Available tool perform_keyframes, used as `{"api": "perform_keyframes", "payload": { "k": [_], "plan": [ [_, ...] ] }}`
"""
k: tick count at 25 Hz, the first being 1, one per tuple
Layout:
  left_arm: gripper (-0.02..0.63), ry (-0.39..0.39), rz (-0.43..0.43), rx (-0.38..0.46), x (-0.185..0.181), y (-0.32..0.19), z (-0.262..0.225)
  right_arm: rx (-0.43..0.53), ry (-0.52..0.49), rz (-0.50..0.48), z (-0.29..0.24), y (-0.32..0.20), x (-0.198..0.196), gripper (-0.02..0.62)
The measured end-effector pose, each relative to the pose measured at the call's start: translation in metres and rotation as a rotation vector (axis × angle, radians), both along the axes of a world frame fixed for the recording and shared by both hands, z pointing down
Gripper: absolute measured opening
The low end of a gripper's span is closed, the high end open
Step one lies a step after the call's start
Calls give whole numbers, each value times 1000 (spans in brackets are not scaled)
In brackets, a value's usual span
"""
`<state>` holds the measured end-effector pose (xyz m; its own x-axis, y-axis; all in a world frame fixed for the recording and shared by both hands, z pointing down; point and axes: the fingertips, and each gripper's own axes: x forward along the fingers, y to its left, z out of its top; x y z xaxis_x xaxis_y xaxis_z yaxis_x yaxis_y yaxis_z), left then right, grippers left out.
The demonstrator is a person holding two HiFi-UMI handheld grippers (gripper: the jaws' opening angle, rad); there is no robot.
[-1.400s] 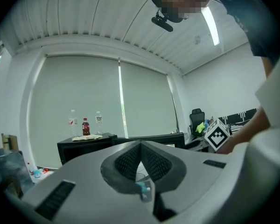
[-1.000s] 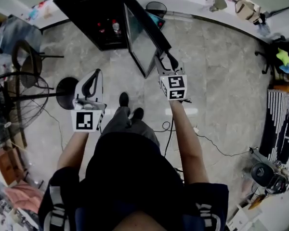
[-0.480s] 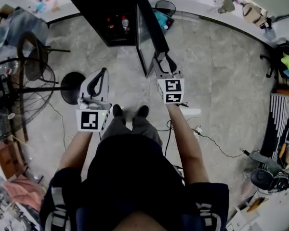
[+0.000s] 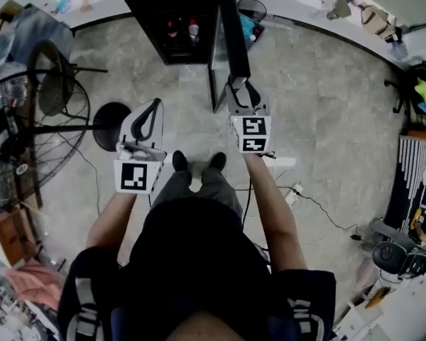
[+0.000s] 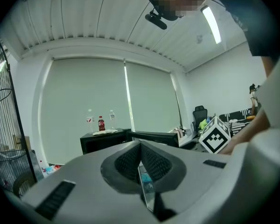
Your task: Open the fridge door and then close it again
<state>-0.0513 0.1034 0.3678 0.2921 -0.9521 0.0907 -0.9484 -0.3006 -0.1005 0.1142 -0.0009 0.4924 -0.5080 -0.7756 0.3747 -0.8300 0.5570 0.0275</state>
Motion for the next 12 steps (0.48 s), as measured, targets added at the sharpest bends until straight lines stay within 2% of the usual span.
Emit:
{"api": "perform_keyframes", "payload": {
  "k": [12],
  "plan": [
    [23, 4, -17, 7, -47, 11, 4, -9, 10, -20, 1, 15, -68, 213]
  ]
}}
